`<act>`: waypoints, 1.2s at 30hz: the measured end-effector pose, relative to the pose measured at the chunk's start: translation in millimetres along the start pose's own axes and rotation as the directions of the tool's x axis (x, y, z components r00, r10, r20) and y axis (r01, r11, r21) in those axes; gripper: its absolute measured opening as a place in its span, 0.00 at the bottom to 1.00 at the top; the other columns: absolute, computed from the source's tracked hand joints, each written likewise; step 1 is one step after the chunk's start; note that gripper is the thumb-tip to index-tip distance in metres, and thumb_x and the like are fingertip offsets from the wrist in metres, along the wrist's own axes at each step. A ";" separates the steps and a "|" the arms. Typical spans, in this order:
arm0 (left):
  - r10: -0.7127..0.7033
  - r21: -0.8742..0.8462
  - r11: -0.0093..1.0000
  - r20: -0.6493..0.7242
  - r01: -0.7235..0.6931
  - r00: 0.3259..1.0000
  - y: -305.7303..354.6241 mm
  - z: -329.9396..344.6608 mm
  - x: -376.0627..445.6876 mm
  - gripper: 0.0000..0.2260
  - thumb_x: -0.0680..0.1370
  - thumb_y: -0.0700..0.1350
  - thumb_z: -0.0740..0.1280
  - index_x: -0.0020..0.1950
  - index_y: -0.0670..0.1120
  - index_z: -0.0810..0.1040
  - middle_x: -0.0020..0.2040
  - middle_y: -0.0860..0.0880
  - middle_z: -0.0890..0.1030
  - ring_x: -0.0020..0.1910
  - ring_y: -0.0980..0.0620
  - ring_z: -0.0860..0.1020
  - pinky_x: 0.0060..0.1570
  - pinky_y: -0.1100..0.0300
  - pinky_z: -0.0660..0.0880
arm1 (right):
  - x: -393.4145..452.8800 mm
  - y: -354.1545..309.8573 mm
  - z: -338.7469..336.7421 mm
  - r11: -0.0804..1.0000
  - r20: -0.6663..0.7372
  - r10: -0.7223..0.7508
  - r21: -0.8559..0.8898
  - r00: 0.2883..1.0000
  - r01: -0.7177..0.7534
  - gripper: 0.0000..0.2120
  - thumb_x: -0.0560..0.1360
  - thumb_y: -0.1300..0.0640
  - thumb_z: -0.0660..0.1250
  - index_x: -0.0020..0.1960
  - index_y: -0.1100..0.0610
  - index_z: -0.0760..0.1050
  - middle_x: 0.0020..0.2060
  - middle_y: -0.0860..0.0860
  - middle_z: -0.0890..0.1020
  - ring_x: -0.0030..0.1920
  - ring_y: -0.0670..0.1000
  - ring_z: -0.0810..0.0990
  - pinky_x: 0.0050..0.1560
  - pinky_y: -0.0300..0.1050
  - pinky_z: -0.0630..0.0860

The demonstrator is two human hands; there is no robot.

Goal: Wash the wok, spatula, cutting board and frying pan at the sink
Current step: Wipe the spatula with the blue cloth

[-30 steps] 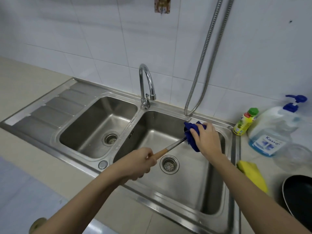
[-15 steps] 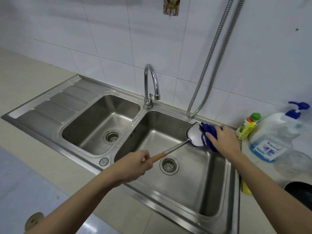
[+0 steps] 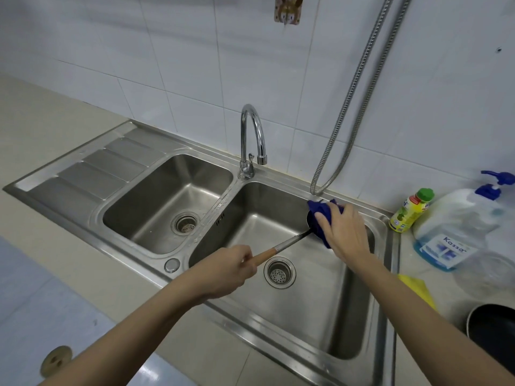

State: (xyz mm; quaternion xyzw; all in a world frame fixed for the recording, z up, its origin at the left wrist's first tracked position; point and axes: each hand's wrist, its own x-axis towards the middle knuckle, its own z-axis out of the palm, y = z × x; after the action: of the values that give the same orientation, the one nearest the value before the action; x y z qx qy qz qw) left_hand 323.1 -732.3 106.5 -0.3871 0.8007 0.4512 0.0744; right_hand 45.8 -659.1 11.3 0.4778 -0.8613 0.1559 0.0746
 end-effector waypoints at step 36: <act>0.026 0.245 0.970 -0.074 -0.007 0.997 -8.1 -39.6 -5.8 0.10 0.82 0.48 0.58 0.51 0.43 0.74 0.35 0.52 0.74 0.27 0.55 0.69 0.22 0.66 0.63 | -6.0 -19.9 0.7 0.981 0.109 -0.128 -0.130 0.986 0.142 0.21 0.76 0.53 0.65 0.67 0.58 0.70 0.55 0.59 0.77 0.50 0.58 0.78 0.48 0.52 0.76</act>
State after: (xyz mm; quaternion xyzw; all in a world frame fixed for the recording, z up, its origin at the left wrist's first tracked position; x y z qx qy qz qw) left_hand 341.8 -762.3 126.9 -0.3854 0.8555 0.3348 0.0873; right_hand 65.9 -664.3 12.8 0.5363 -0.8381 0.0669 0.0746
